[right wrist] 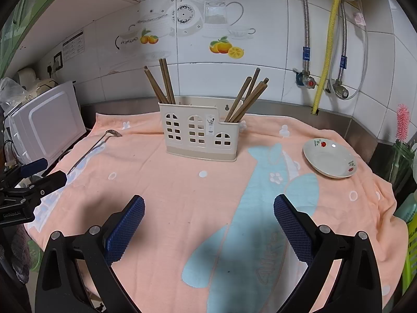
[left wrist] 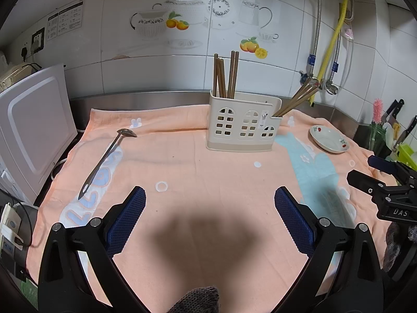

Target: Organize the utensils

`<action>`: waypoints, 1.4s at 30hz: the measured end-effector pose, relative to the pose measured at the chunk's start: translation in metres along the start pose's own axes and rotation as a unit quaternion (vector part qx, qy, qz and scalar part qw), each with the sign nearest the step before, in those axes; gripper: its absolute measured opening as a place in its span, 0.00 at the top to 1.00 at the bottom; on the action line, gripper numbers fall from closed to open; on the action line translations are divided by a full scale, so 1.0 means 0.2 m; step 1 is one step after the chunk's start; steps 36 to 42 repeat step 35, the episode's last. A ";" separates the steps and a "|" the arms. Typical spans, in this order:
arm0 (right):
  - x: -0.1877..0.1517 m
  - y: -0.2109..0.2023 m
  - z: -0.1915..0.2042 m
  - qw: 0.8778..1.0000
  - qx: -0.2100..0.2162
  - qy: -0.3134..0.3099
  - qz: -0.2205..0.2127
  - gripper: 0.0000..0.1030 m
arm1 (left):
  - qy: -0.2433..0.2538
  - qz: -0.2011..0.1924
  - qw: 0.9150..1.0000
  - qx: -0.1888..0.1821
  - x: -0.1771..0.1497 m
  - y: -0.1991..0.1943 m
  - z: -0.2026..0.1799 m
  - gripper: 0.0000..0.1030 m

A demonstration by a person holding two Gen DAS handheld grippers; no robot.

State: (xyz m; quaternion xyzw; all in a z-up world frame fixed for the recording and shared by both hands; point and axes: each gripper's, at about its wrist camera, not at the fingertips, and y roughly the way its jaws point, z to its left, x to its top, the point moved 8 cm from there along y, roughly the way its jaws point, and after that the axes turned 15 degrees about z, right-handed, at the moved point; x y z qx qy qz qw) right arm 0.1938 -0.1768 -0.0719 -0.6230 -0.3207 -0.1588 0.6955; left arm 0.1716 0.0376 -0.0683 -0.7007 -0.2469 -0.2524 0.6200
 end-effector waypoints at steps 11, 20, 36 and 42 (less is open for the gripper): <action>0.00 0.00 0.01 1.000 0.003 -0.002 0.000 0.07 | 0.002 0.004 1.000 -0.008 -0.01 0.01 -0.01 0.05; 0.00 0.00 0.01 1.000 0.004 -0.002 0.001 0.07 | 0.002 0.000 1.000 -0.017 -0.02 0.00 -0.02 0.05; 0.00 -0.01 0.02 1.000 0.010 -0.002 0.000 0.07 | -0.001 0.004 1.000 -0.009 -0.01 0.01 -0.02 0.05; 0.00 -0.01 0.02 1.000 0.010 -0.002 0.000 0.07 | -0.001 0.004 1.000 -0.009 -0.01 0.01 -0.02 0.05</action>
